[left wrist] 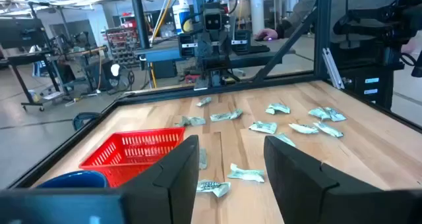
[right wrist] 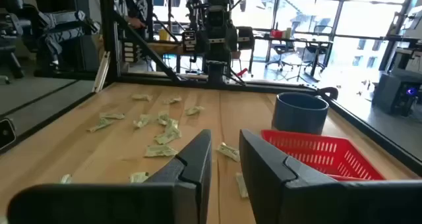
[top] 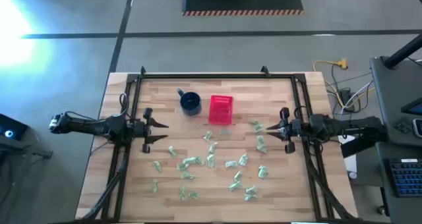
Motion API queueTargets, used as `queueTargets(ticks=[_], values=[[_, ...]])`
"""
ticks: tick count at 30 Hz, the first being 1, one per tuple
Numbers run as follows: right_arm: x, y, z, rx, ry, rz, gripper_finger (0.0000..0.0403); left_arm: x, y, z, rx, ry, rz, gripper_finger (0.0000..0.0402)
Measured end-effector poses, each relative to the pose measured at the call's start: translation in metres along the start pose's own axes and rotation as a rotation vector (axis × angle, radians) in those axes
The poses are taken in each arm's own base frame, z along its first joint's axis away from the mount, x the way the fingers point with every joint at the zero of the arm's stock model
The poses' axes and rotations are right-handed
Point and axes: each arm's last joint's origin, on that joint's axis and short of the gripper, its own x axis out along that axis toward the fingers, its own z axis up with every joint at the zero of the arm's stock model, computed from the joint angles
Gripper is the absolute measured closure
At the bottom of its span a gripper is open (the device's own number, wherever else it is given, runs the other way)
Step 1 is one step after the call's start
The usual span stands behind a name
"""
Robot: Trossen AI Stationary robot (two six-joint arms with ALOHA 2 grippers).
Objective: Pick and place Stevia / Truvia into bins
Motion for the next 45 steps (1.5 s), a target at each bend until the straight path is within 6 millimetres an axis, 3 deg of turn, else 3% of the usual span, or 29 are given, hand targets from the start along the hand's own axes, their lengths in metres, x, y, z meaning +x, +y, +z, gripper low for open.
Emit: queueTargets(ticks=[45], values=[[0.0000, 0.0000, 0.0000, 0.000, 0.000, 0.000, 0.0335, 0.0000, 0.0000, 0.0000, 0.000, 0.000, 0.000, 0.0246]])
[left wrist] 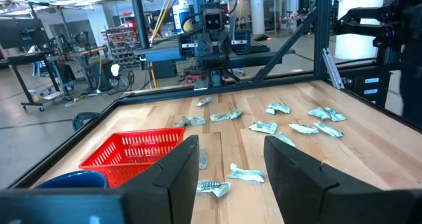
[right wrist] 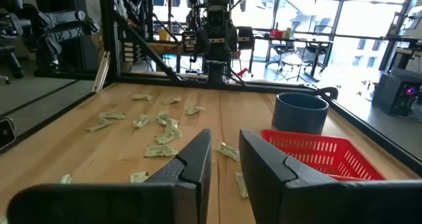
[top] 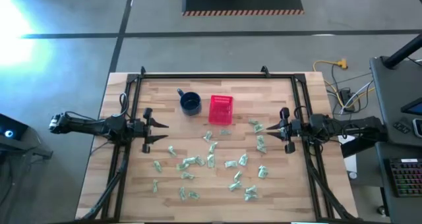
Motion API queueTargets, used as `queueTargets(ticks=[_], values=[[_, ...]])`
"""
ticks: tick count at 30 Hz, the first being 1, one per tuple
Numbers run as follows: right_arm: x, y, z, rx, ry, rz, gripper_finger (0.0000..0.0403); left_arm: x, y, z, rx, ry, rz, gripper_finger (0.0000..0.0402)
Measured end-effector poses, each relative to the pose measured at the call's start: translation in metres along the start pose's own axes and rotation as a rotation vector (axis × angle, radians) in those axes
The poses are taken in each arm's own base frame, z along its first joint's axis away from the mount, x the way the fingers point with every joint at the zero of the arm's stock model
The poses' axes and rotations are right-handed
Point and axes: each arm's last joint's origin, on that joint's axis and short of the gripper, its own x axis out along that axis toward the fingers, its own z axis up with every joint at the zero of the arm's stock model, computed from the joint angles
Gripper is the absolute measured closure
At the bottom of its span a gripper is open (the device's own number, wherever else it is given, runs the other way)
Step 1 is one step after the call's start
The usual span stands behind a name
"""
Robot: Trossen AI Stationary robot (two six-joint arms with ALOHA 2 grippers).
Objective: Pick and place Stevia / Truvia into bins
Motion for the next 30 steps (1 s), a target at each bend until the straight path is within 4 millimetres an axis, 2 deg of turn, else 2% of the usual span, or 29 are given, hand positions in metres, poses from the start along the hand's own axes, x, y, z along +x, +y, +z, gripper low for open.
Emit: queueTargets(ticks=[14, 22, 30], values=[[0.000, 0.000, 0.000, 0.007, -0.005, 0.000, 0.0335, 0.000, 0.000, 0.000, 0.000, 0.000, 0.000, 0.0246], [-0.001, -0.001, 0.013, 0.495, -0.131, 0.022, 0.0335, 0.000, 0.000, 0.000, 0.000, 0.000, 0.000, 0.0246], [-0.003, -0.001, 0.024, 0.557, -0.253, 0.054, 0.0335, 0.000, 0.000, 0.000, 0.000, 0.000, 0.000, 0.0246]])
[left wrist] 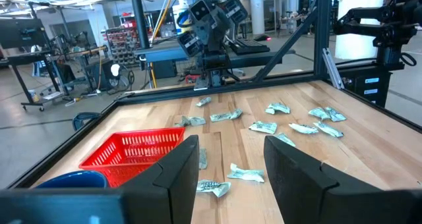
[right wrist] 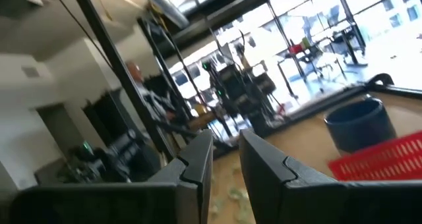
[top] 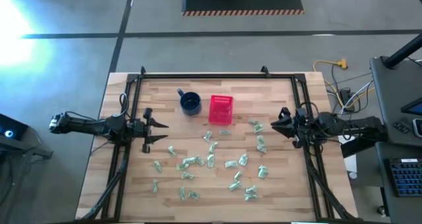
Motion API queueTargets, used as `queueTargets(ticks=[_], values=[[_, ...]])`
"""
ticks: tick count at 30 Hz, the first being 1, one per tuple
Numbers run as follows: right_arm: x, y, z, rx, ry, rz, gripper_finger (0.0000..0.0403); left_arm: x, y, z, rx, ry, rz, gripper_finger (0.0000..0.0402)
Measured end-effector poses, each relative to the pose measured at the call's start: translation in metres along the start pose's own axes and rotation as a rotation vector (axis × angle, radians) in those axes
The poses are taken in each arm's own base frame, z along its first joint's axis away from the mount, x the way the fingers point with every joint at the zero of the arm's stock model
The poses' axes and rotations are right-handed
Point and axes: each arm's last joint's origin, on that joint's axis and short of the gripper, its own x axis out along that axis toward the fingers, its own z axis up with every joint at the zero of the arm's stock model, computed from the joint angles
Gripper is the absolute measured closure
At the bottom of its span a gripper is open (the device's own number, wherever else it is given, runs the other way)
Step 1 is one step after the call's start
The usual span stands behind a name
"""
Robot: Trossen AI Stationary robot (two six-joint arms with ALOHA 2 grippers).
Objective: Pick and place Stevia / Truvia into bins
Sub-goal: Put the stevia packet into the basket
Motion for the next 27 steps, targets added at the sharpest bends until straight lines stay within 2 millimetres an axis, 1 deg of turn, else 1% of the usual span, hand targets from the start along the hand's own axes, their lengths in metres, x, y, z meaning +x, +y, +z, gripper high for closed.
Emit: queueTargets(ticks=[6, 9, 11, 14, 21, 25, 27], values=[[0.000, 0.004, 0.006, 0.032, -0.066, 0.037, 0.0335, 0.000, 0.000, 0.000, -0.001, -0.003, 0.002, 0.0246], [0.000, 0.003, 0.008, 0.039, -0.097, 0.012, 0.0335, 0.000, 0.002, 0.006, -0.008, -0.053, 0.065, 0.0246], [0.000, 0.003, 0.008, 0.056, -0.107, -0.003, 0.0335, -0.001, 0.004, 0.014, -0.028, -0.140, 0.086, 0.0246], [0.000, 0.002, 0.009, 0.067, -0.117, -0.018, 0.0335, -0.005, 0.006, 0.030, -0.058, -0.315, 0.101, 0.0246], [0.000, 0.002, 0.009, 0.064, -0.117, -0.020, 0.0335, -0.023, 0.012, 0.062, -0.123, -0.692, 0.137, 0.0246], [0.000, 0.002, 0.009, 0.064, -0.117, -0.020, 0.0335, -0.035, 0.014, 0.073, -0.261, -0.876, 0.085, 0.0246], [0.000, 0.002, 0.009, 0.064, -0.116, -0.020, 0.0335, -0.039, 0.015, 0.076, -0.294, -0.924, 0.074, 0.0246]])
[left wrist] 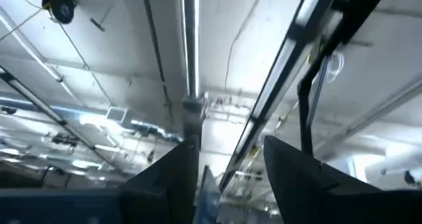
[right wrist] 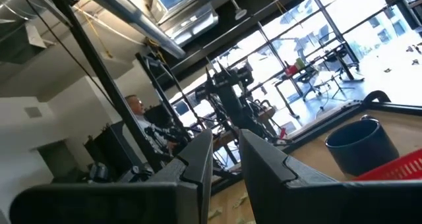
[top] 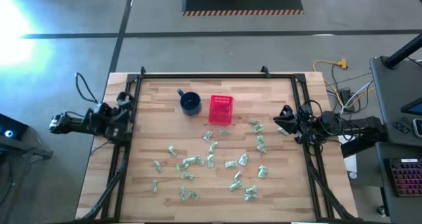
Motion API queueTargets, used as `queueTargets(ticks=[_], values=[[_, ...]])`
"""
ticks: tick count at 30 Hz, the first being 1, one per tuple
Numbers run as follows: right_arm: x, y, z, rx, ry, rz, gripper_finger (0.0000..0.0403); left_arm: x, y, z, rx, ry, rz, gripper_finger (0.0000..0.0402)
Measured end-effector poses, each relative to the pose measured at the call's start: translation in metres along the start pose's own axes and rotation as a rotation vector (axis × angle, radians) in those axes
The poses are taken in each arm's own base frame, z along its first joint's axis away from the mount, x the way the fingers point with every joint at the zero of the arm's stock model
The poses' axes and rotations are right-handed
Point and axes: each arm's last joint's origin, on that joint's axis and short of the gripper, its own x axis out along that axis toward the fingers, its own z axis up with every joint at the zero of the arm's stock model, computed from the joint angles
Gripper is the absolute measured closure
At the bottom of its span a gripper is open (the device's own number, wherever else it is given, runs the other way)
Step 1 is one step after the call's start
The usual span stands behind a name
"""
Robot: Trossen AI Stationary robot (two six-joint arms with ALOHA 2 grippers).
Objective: Pick and place Stevia / Truvia into bins
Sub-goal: Put the stevia packet into the basket
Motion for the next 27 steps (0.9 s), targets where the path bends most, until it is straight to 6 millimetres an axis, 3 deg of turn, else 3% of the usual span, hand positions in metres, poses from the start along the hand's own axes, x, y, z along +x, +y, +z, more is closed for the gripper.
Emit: queueTargets(ticks=[15, 19, 27], values=[[0.000, -0.001, -0.001, -0.013, 0.016, -0.006, 0.0335, 0.001, 0.000, 0.001, 0.003, -0.013, 0.020, 0.0246], [0.000, -0.001, -0.001, 0.016, 0.012, -0.005, 0.0335, 0.001, 0.000, 0.000, -0.183, -0.013, 0.017, 0.0246], [0.000, 0.005, 0.009, 0.030, -0.100, 0.050, 0.0335, 0.004, 0.002, -0.020, -0.246, 0.156, 0.089, 0.0246]])
